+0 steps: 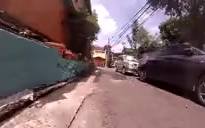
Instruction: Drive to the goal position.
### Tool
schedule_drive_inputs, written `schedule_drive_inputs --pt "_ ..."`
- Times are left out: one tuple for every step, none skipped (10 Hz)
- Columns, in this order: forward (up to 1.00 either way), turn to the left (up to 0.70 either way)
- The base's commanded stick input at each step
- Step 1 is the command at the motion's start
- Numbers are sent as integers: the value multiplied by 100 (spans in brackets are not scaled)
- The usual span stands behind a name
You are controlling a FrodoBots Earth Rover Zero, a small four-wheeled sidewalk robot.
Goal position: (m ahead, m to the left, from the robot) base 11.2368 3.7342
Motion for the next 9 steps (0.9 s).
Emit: schedule_drive_inputs --pt "100 0" --pt "100 0" --pt "100 0" --pt "100 0" --pt "100 0" --pt "100 0" --pt "100 0" --pt "100 0" --pt "100 0"
